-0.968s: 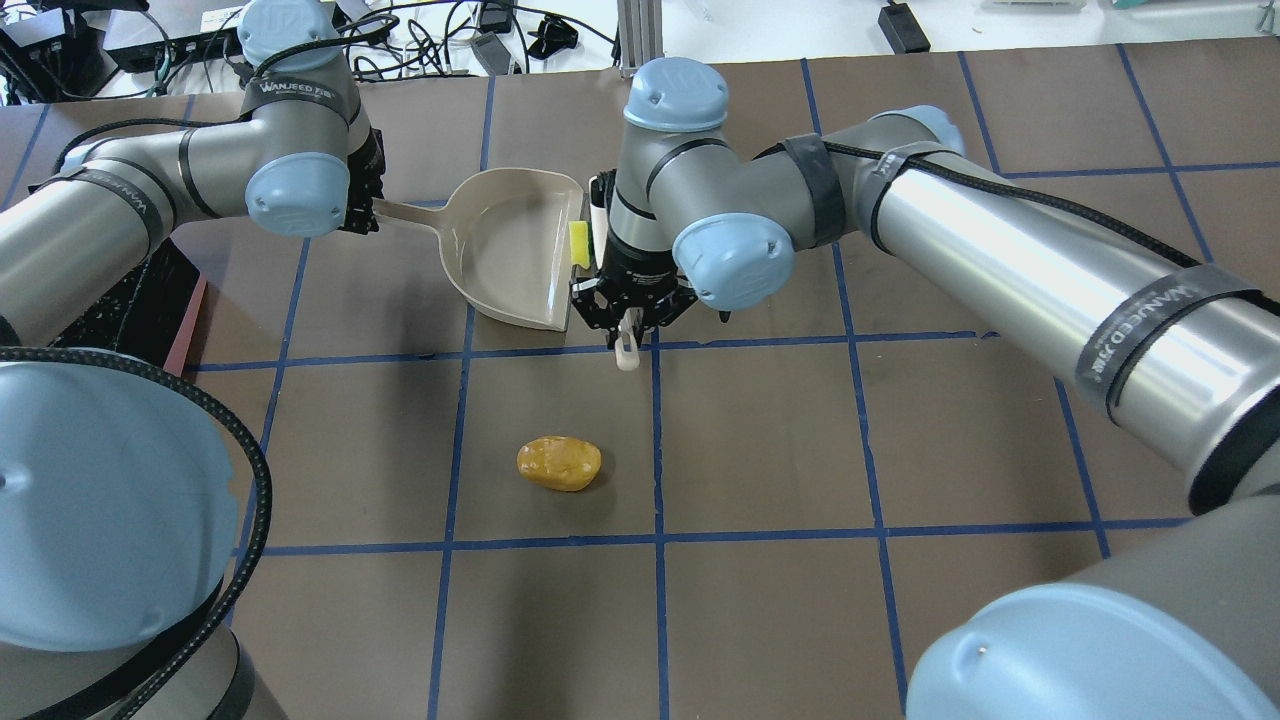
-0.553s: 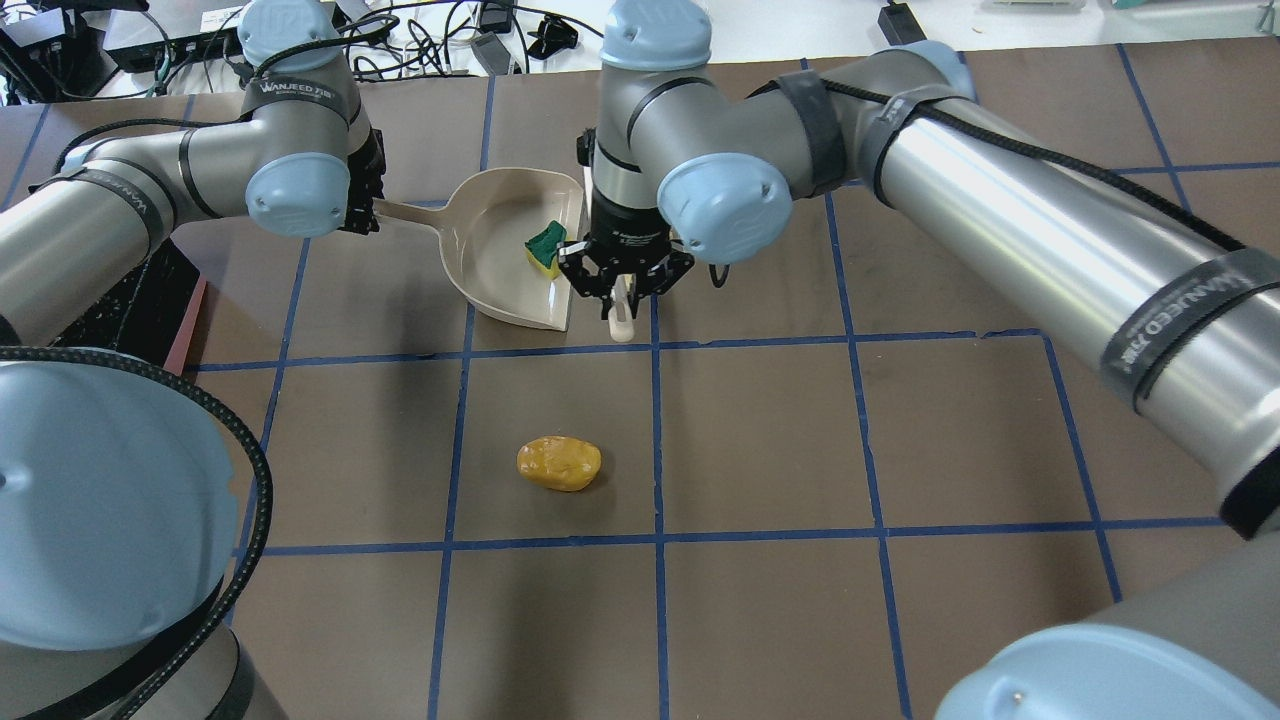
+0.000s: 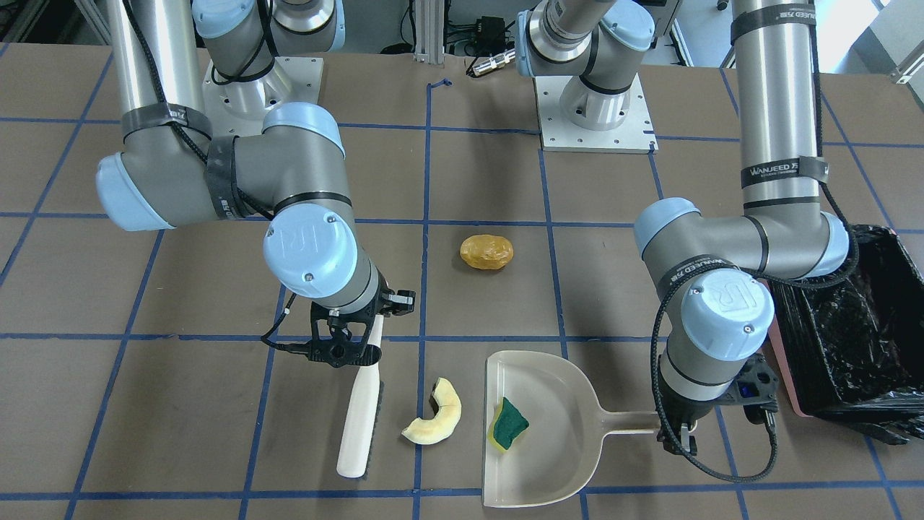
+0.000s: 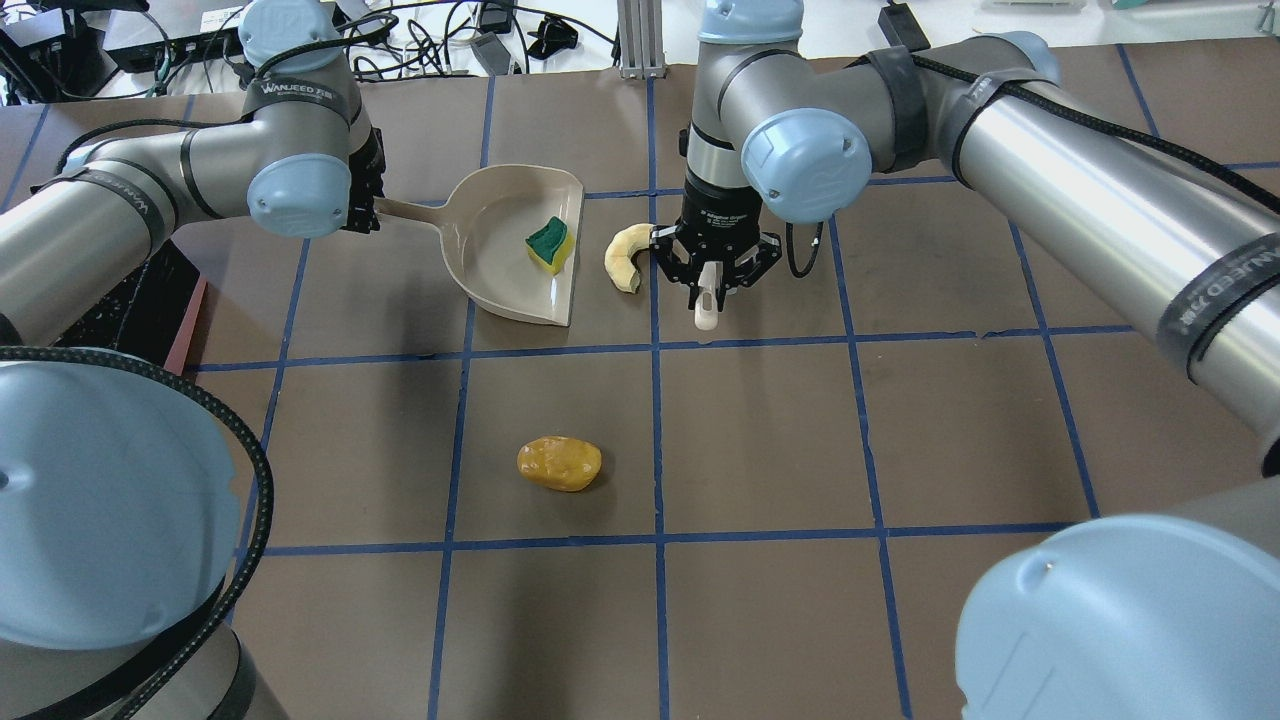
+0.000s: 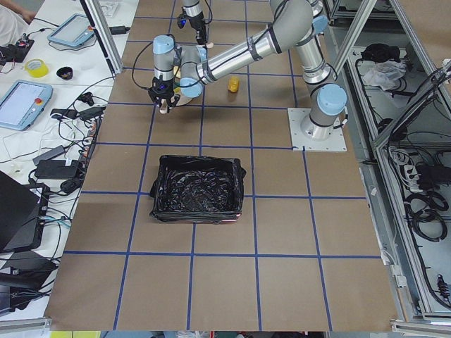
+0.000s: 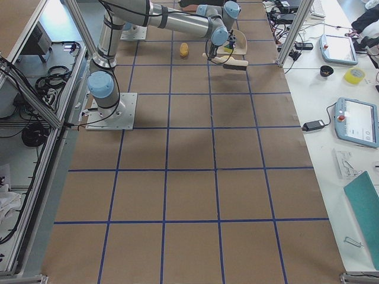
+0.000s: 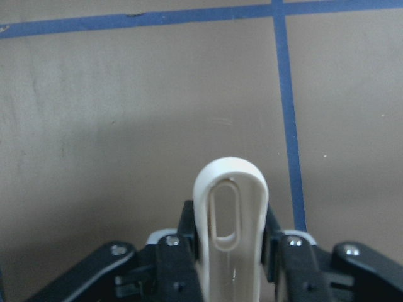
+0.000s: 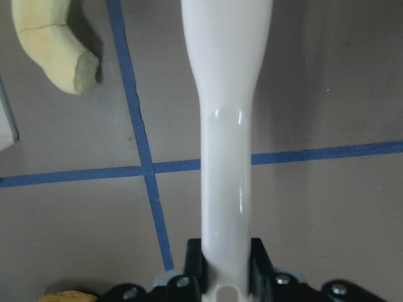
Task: Sweep and dump trash into bin
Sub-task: 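Sweep the sponge and peel into the dustpan with the right gripper's brush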
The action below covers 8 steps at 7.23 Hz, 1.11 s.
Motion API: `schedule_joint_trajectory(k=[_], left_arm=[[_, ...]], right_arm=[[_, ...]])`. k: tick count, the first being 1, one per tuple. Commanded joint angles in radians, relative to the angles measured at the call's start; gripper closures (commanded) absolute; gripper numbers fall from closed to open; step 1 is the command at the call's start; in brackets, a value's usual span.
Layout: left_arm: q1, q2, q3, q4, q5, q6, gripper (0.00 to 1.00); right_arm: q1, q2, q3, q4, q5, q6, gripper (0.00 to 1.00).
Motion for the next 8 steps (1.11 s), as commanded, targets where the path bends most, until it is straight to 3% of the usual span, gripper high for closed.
schedule_joint_trajectory(k=[1,4,8], left_arm=[[-0.013,-0.006,0.000,0.007,0.002,-0.032,1.00],[-0.013,-0.009,0.000,0.010,0.002,-0.032,1.00],[-0.013,-0.010,0.000,0.021,0.001,-0.021,1.00]], right_arm=[[0.011,0.021,-0.006,-0.009,0.081,0.000,1.00],[0.190,0.050,-0.009,-0.158,0.102,0.000,1.00],[0.242,0.058,-0.038,-0.234,0.090,0.000,1.00]])
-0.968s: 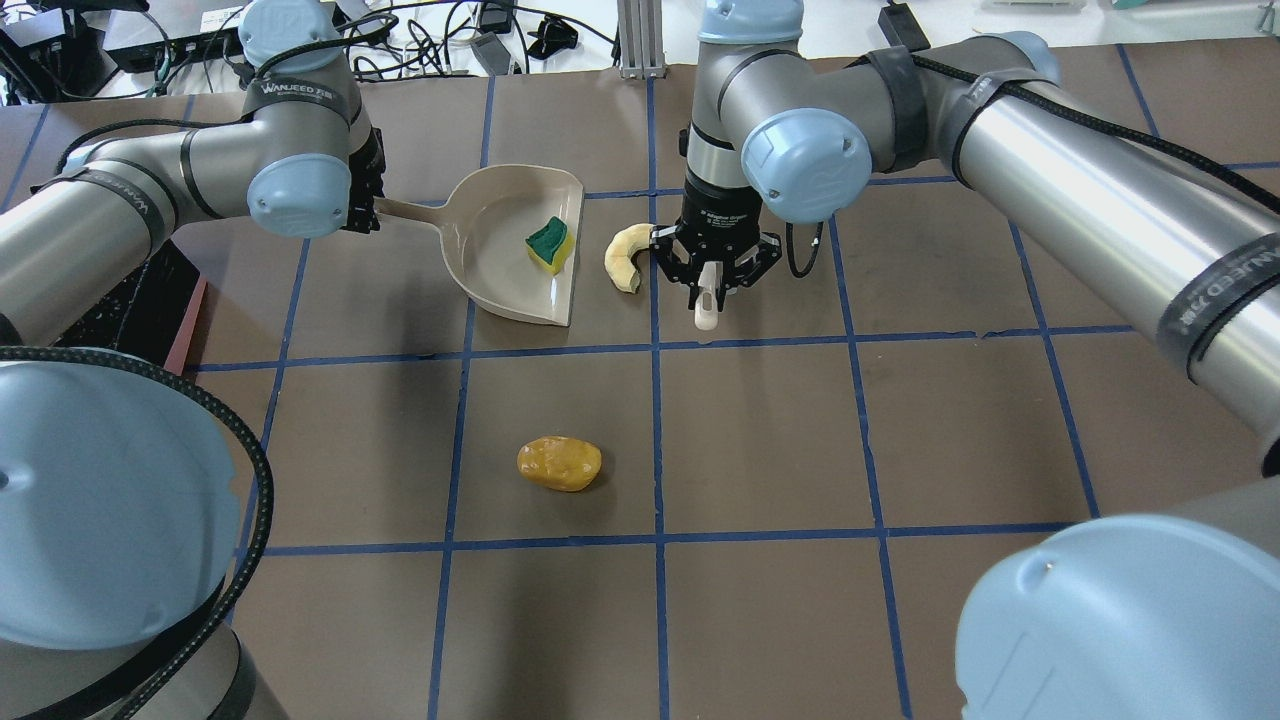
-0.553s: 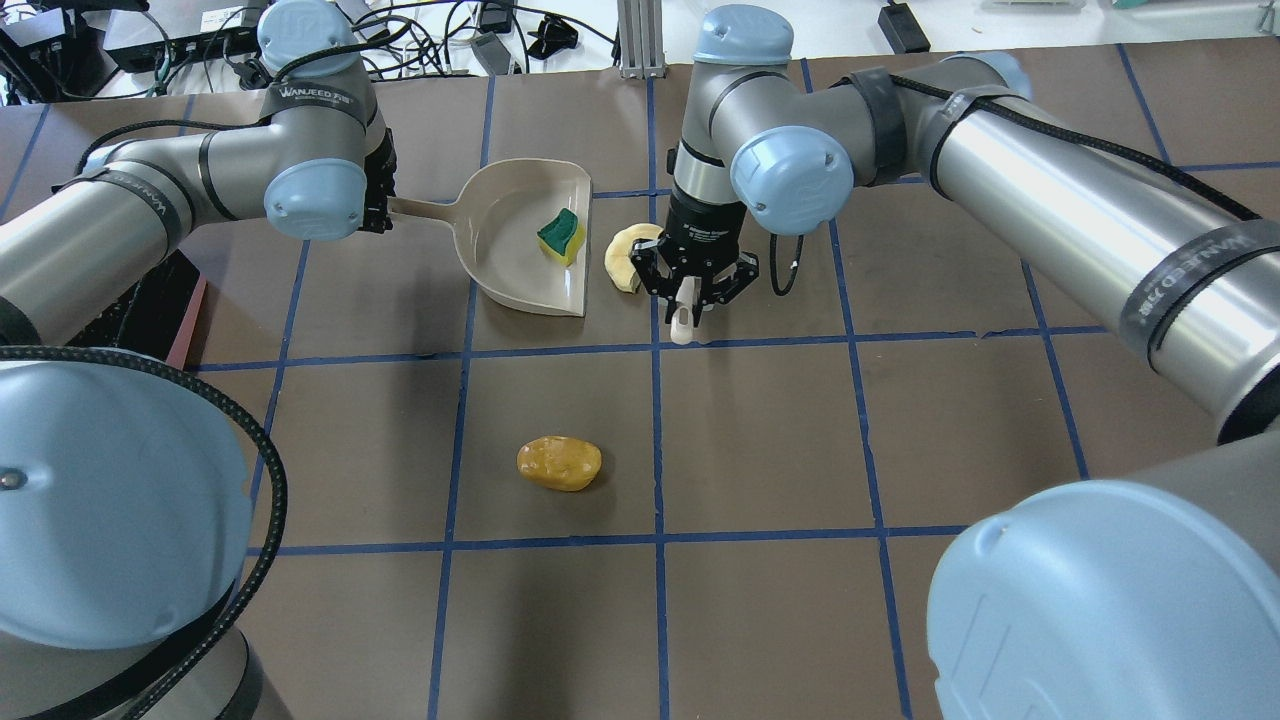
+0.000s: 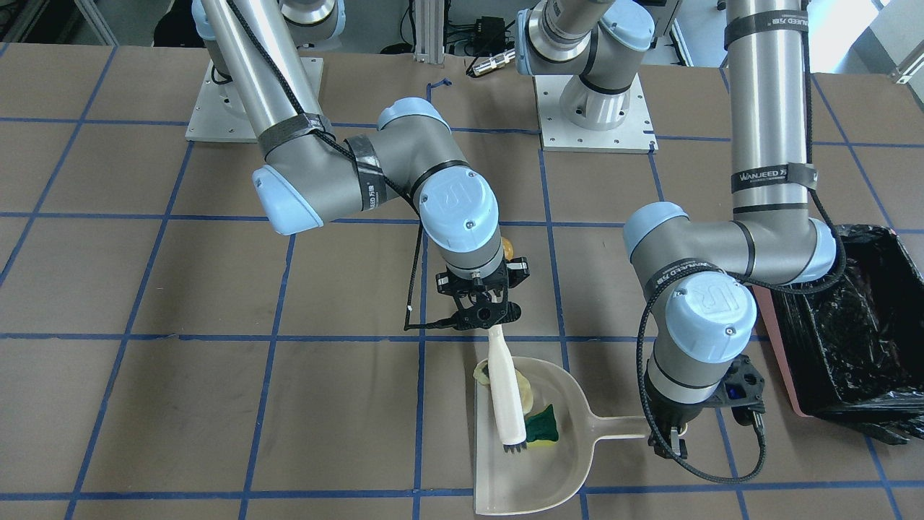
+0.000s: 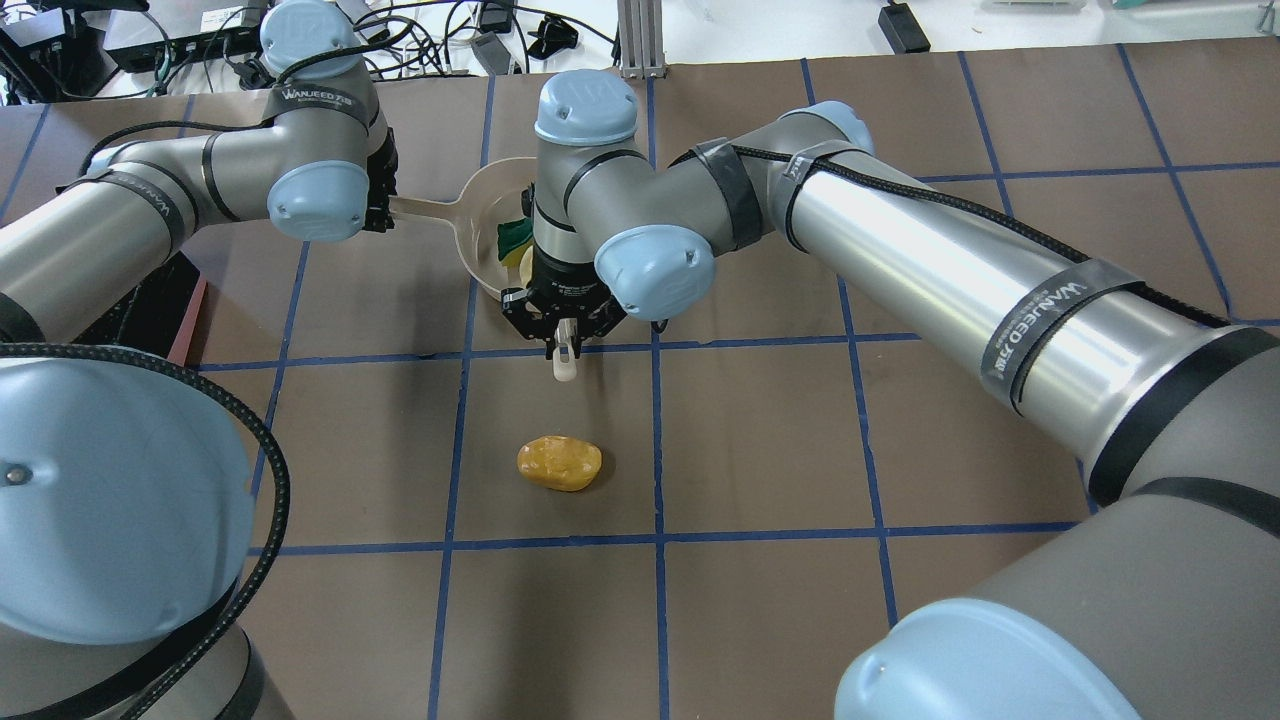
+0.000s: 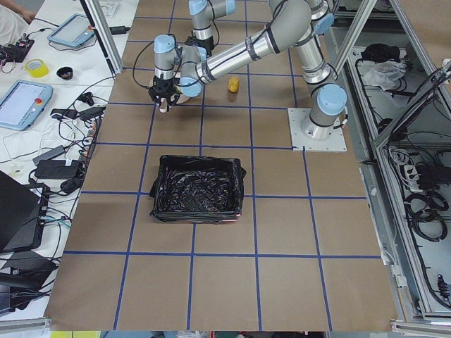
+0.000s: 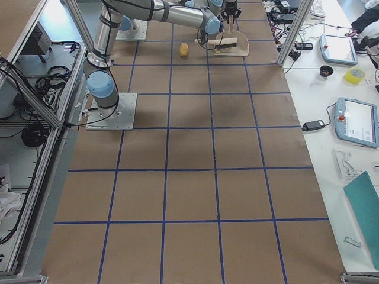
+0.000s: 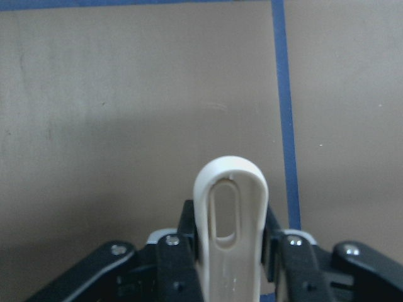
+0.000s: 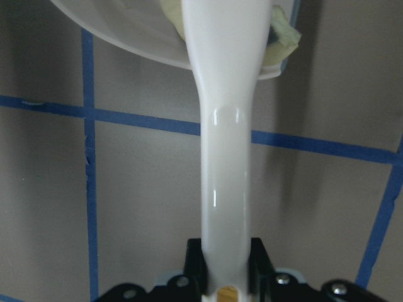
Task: Sweep and dump trash into bin
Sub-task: 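Sweep the sponge and peel into the dustpan with the right gripper's brush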
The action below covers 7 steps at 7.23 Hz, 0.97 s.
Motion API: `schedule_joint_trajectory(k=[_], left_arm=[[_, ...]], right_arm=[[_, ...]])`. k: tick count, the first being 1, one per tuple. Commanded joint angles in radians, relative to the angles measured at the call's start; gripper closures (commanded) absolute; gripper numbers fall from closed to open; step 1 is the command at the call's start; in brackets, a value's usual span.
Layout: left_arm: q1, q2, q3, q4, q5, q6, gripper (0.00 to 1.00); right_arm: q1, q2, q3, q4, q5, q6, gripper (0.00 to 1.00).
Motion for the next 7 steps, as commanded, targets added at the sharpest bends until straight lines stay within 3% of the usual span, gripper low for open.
schedule_joint_trajectory(k=[1,4,5,6,7], left_arm=[[0.000,0.001,0.000,0.001,-0.001,0.038,1.00],[0.011,0.047,0.000,-0.006,0.000,0.243,1.00],[0.023,0.064,-0.011,-0.012,-0.009,0.256,1.00],[0.044,0.081,-0.020,-0.021,-0.012,0.257,1.00],[0.048,0.093,-0.028,-0.036,-0.012,0.268,1.00]], right_arm=[[-0.004,-0.008,-0.030,-0.003,-0.015,-0.001,1.00],[-0.008,-0.045,-0.063,0.032,-0.006,0.000,1.00],[-0.022,-0.106,-0.058,0.173,-0.035,-0.005,1.00],[-0.036,-0.173,-0.043,0.342,-0.117,-0.005,1.00],[-0.036,-0.210,-0.016,0.439,-0.129,-0.003,1.00]])
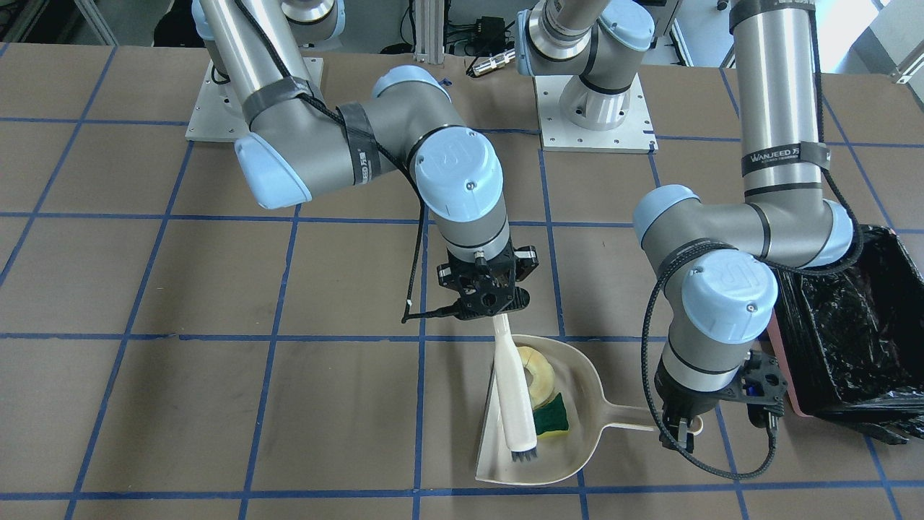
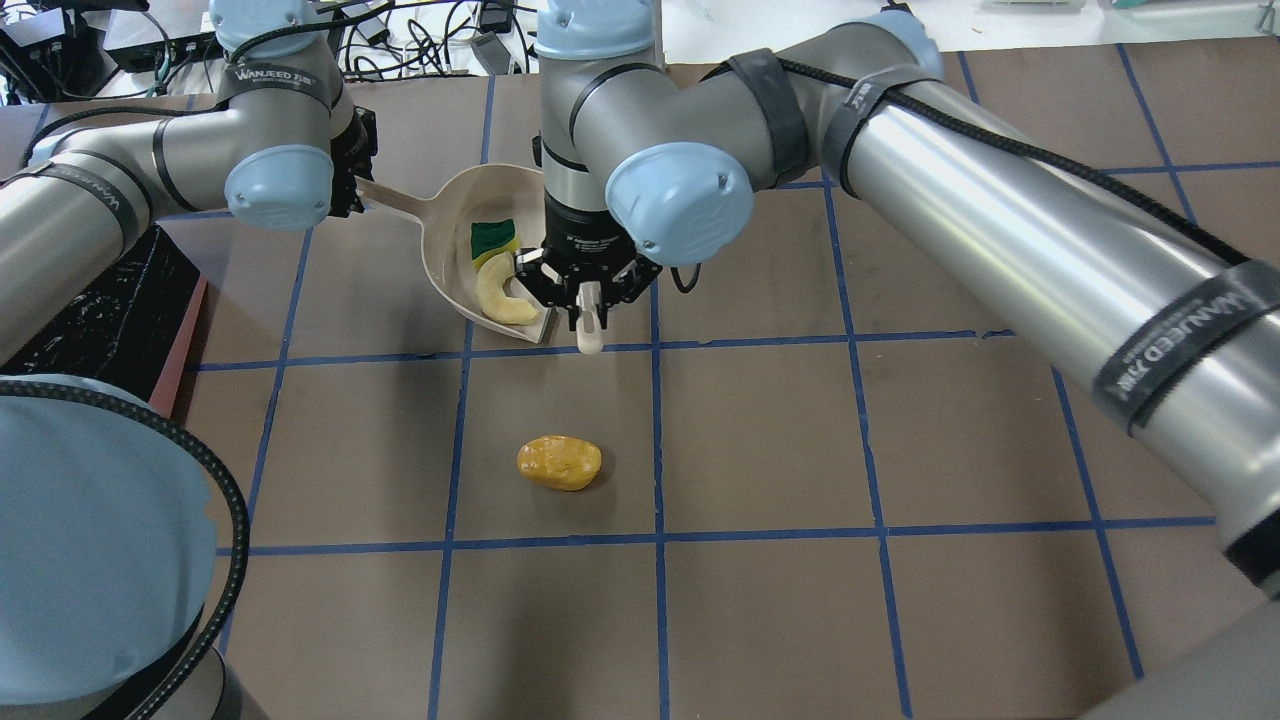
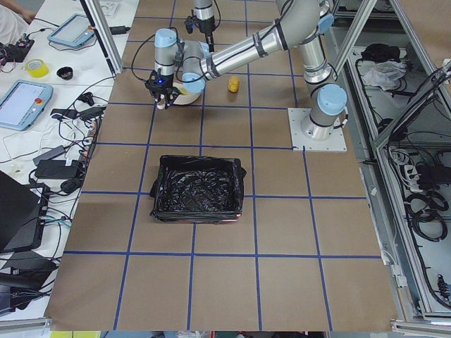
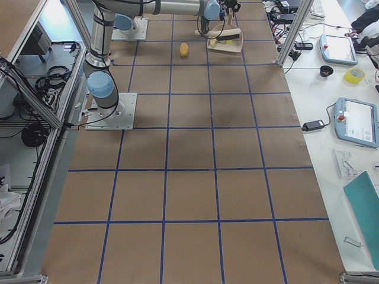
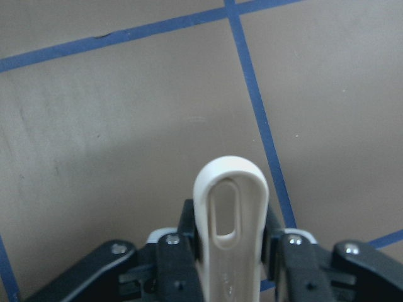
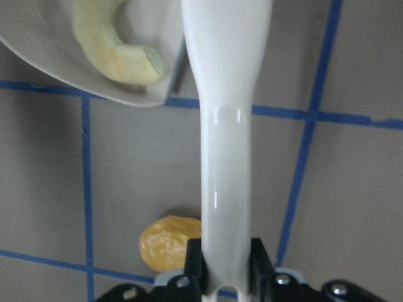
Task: Sweep and dump trash into bin
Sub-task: 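Pull the dustpan toward the yellow lump with the left gripper while the right follows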
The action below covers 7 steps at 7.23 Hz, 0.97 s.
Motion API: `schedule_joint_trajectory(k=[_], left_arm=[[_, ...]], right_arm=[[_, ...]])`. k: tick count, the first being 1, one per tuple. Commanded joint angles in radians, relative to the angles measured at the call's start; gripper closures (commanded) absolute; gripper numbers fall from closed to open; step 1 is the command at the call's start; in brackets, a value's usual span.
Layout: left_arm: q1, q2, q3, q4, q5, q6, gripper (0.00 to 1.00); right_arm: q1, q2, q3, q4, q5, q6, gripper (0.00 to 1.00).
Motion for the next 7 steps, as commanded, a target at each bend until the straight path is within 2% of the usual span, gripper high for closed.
schedule_joint_trajectory(k=[1,3,4,7], left_arm=[[0.035,0.028,-0.030,-0.016,-0.005,0.113,1.00],[0.094,0.089,-0.131,-0.017,0.001,0.188,1.00],[0.094,0.140,-0.200,-0.019,0.012,0.191,1.00],[0.112,0.292,-0.418,-0.005,0.012,0.200,1.00]], right_arm=[[-0.005,-0.102,0.096,0.175,-0.038,0.011,1.00],[-0.003,-0.272,0.291,0.175,0.032,0.135,1.00],[-0.003,-0.329,0.353,0.166,0.045,0.240,1.00],[0.069,-0.301,0.399,0.054,0.051,0.564,1.00]])
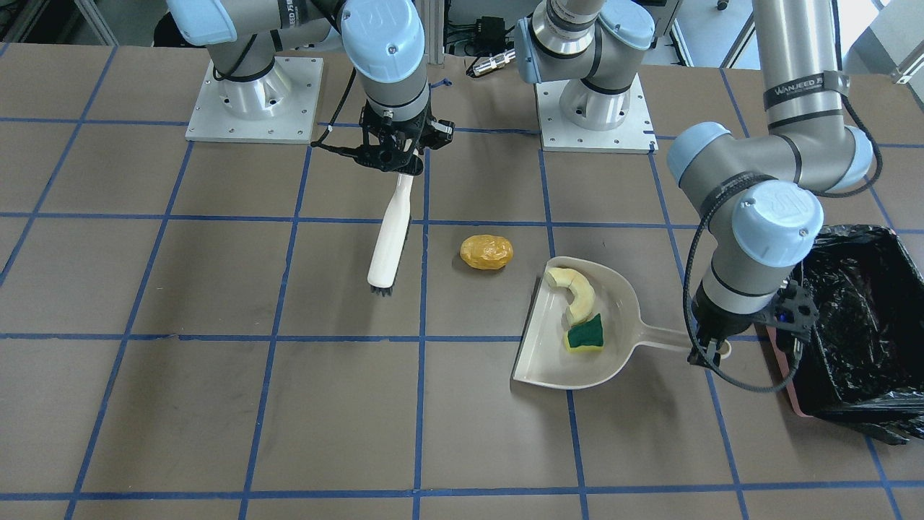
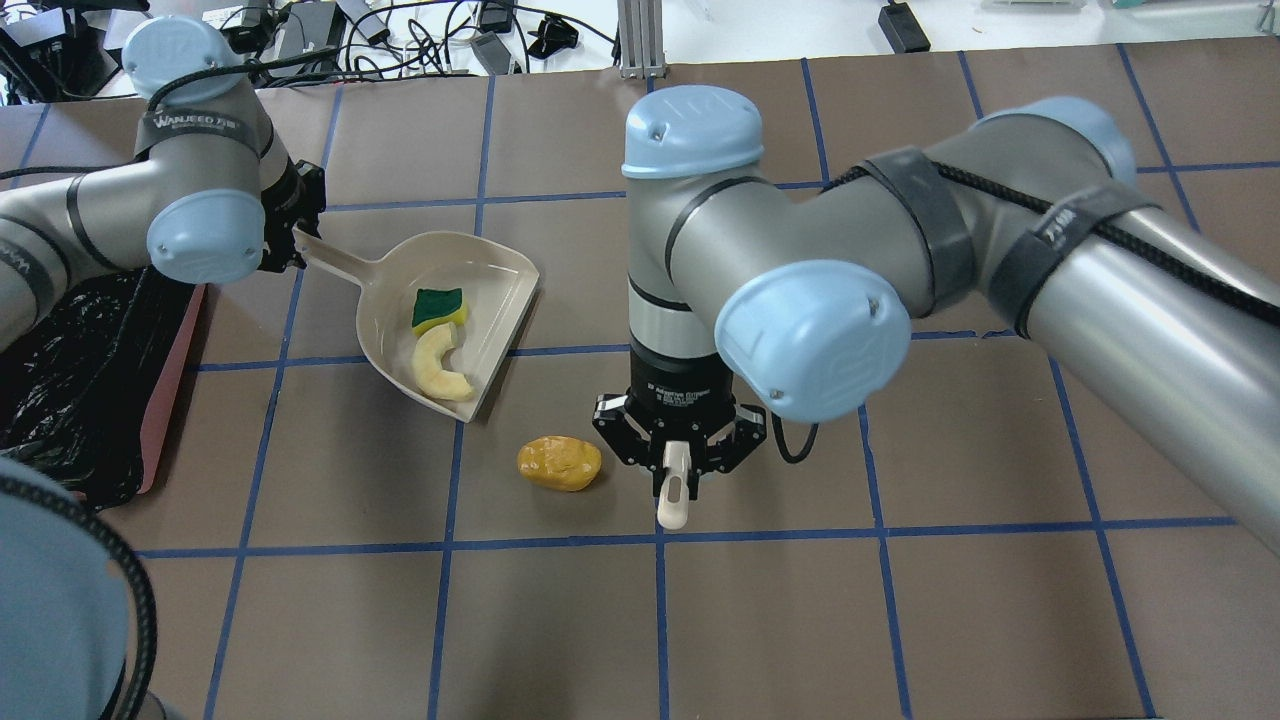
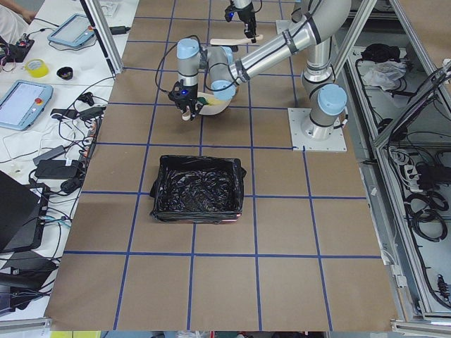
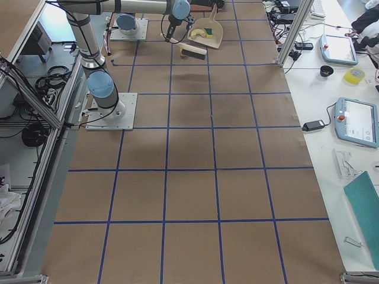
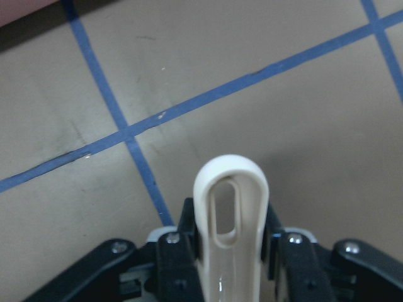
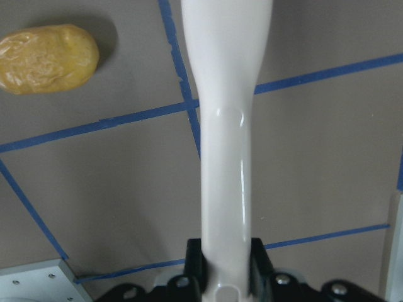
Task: Sweep and dump trash into bin
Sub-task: 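Pull the dustpan toward the yellow lump with the left gripper while the right follows, then sweep the yellow lump into the dustpan with the right gripper's brush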
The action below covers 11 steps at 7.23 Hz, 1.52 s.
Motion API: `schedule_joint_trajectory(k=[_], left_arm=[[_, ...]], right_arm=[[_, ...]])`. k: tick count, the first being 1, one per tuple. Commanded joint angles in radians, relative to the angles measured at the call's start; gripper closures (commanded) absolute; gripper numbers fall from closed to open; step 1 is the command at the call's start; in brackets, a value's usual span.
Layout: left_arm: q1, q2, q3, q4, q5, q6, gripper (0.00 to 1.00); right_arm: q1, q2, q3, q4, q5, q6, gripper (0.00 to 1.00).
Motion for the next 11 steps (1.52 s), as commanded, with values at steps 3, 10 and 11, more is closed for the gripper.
schedule_joint_trajectory(k=[3,10,11], left_arm=[[0.035,0.114,-0.190,0.077,-0.003,0.002,1.00],[0.035,0.108,-0.245,0.165,-0.014,-0.055,1.00],[0.035,0.108,-0.244,0.167,-0.015,-0.055,1.00]], right_arm=[[0.107,0.119,0.029,-0.180,0.067,0.340,1.00],[0.209,0.286,-0.052,-0.584,0.132,0.109,1.00],[0.209,0.304,-0.110,-0.587,0.141,0.103,1.00]])
